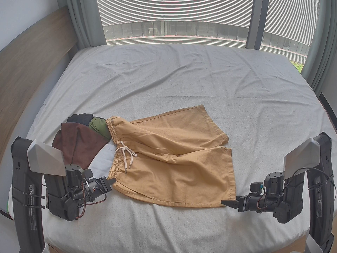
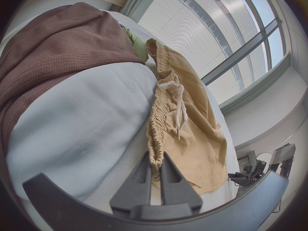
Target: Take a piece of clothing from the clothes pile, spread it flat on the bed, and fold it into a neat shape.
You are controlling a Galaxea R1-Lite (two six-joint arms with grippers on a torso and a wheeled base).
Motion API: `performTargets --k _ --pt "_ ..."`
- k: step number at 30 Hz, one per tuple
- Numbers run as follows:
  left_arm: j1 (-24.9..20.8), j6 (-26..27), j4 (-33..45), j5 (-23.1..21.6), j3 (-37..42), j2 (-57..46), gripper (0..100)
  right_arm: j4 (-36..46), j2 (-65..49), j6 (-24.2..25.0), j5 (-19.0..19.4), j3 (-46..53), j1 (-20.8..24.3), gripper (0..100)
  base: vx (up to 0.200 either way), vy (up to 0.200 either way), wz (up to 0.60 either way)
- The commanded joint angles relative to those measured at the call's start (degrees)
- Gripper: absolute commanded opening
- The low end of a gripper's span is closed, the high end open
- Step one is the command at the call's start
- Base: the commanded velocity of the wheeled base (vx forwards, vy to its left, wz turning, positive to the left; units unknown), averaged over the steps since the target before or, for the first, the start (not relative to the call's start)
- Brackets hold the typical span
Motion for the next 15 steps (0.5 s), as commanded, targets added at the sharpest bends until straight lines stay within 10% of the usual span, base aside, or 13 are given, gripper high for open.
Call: performTargets --k 1,15 --pt "0.2 0.0 0.0 0.0 -0.2 0.0 0 -0.1 0.3 -0.1 0.1 0.0 0.0 0 0.0 0.0 0.0" --pt "-0.4 0.2 -0.2 1.5 0.6 -0.4 0 -0.1 0.6 0.2 0.0 -0.2 1.0 0 0.0 0.0 0.0"
